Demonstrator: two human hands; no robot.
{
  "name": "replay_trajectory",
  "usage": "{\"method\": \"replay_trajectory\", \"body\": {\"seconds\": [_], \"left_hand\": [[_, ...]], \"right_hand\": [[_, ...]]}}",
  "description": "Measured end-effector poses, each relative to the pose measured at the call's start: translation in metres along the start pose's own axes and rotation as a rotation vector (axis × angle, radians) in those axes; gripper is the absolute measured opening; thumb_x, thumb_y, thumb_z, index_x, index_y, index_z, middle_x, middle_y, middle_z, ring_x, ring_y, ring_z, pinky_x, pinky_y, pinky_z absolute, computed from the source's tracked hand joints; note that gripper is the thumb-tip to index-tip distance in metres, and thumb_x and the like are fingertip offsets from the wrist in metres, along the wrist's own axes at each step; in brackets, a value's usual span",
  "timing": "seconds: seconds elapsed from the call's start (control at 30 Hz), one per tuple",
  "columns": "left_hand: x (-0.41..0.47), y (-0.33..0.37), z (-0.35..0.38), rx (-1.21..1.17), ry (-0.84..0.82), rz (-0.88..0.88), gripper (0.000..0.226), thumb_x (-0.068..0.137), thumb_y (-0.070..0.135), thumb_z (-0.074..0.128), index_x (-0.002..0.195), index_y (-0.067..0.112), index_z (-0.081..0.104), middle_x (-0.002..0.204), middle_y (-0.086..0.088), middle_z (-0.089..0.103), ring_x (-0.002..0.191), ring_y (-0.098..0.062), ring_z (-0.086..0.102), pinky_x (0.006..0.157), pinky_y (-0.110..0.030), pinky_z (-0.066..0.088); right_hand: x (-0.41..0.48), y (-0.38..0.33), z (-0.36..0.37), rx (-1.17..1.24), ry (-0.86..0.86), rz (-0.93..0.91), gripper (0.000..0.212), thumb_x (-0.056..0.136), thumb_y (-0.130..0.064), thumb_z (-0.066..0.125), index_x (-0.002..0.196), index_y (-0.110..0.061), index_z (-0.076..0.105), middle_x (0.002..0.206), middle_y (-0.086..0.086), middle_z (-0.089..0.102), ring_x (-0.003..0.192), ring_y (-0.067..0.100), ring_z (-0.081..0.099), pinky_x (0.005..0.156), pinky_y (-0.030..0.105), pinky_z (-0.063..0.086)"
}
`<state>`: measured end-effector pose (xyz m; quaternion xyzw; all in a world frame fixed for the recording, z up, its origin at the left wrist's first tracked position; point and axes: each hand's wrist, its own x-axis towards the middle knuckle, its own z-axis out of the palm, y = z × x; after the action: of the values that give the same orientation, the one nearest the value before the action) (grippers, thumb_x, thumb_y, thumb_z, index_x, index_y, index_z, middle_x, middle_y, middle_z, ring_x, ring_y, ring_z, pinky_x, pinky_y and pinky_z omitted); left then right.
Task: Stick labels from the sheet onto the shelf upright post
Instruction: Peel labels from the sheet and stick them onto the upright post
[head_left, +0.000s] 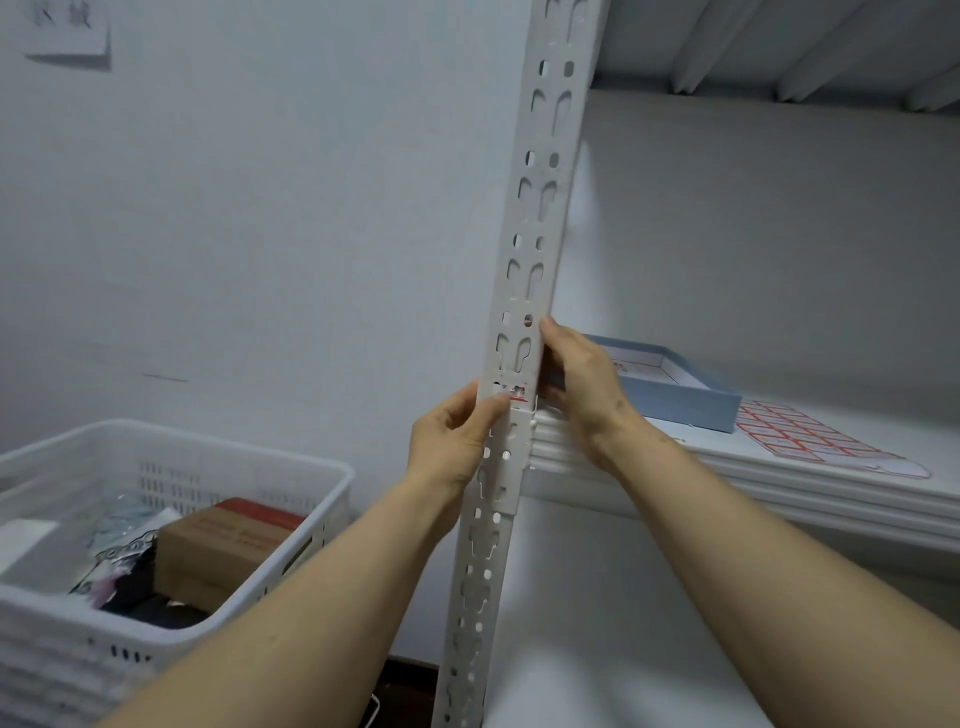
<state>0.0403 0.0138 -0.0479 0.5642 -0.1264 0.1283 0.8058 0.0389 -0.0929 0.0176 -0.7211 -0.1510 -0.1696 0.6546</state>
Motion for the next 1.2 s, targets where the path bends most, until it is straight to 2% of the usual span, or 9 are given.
{"method": "replay_trajectory", "body": {"seconds": [0.13,0.2,0.27,0.37,0.47,0.63,0.93,1.07,1.2], "left_hand": [[-0.001,-0.006,0.003,-0.056,-0.007,-0.002,0.02,0.089,0.019,0.061,0.105,0.024,0.072,0.097,0.004,0.075,0.085,-0.005,0.069,0.071,-0.014,0.052],[-0.001,-0.007,0.004,-0.086,0.0,0.0,0.022,0.09,0.019,0.06,0.11,0.022,0.07,0.098,0.003,0.075,0.087,-0.008,0.07,0.072,-0.017,0.053],[-0.002,-0.009,0.006,-0.108,0.001,0.004,0.022,0.09,0.019,0.06,0.109,0.021,0.07,0.097,0.002,0.075,0.087,-0.01,0.07,0.071,-0.018,0.054],[-0.002,-0.01,0.007,-0.125,0.016,-0.004,0.023,0.09,0.02,0.061,0.111,0.02,0.07,0.098,0.0,0.075,0.089,-0.013,0.071,0.075,-0.023,0.055],[-0.002,-0.01,0.008,-0.135,0.024,-0.005,0.02,0.09,0.021,0.061,0.107,0.022,0.071,0.096,0.0,0.075,0.086,-0.014,0.071,0.074,-0.024,0.055],[-0.001,-0.011,0.009,-0.161,0.029,0.001,0.015,0.09,0.021,0.061,0.098,0.025,0.072,0.094,0.0,0.076,0.085,-0.013,0.071,0.074,-0.024,0.056],[0.001,-0.014,0.01,-0.179,0.05,-0.007,0.015,0.088,0.023,0.063,0.1,0.024,0.073,0.095,-0.001,0.076,0.086,-0.016,0.071,0.08,-0.029,0.056],[0.002,-0.013,0.012,-0.191,0.063,-0.016,0.018,0.088,0.023,0.064,0.104,0.021,0.072,0.094,-0.002,0.076,0.085,-0.015,0.071,0.075,-0.025,0.057],[0.002,-0.013,0.012,-0.181,0.074,-0.022,0.019,0.088,0.024,0.064,0.104,0.02,0.072,0.092,-0.002,0.076,0.082,-0.014,0.07,0.074,-0.025,0.057]], "right_hand": [[-0.001,0.0,0.001,0.013,0.001,-0.005,0.03,0.098,-0.033,0.042,0.092,-0.015,0.065,0.101,0.017,0.068,0.088,0.025,0.061,0.091,0.049,0.048],[-0.001,0.002,0.001,0.028,-0.001,-0.015,0.027,0.098,-0.032,0.043,0.091,-0.017,0.065,0.094,0.009,0.069,0.086,0.023,0.063,0.09,0.046,0.05],[-0.001,0.003,0.001,0.031,-0.009,-0.025,0.025,0.098,-0.031,0.044,0.092,-0.018,0.065,0.091,0.004,0.069,0.086,0.021,0.064,0.089,0.044,0.05],[-0.001,0.004,0.001,0.02,0.001,-0.034,0.024,0.096,-0.032,0.047,0.095,-0.016,0.066,0.1,0.01,0.07,0.095,0.031,0.065,0.093,0.048,0.049],[-0.001,0.005,0.001,0.009,0.007,-0.034,0.024,0.095,-0.033,0.049,0.094,-0.018,0.067,0.105,0.012,0.069,0.103,0.033,0.063,0.095,0.051,0.048],[0.001,0.008,-0.001,0.0,0.001,-0.045,0.023,0.094,-0.035,0.05,0.092,-0.018,0.066,0.101,0.009,0.07,0.1,0.03,0.065,0.094,0.051,0.049],[0.001,0.009,-0.001,-0.004,-0.001,-0.046,0.023,0.093,-0.035,0.051,0.089,-0.019,0.066,0.1,0.007,0.07,0.101,0.029,0.064,0.094,0.05,0.049],[0.001,0.009,-0.001,-0.004,-0.004,-0.04,0.024,0.094,-0.036,0.05,0.092,-0.017,0.065,0.102,0.01,0.07,0.1,0.029,0.064,0.091,0.05,0.049],[0.002,0.01,-0.001,-0.019,0.003,-0.048,0.027,0.092,-0.039,0.051,0.095,-0.017,0.066,0.105,0.01,0.069,0.102,0.029,0.064,0.094,0.051,0.049]]}}
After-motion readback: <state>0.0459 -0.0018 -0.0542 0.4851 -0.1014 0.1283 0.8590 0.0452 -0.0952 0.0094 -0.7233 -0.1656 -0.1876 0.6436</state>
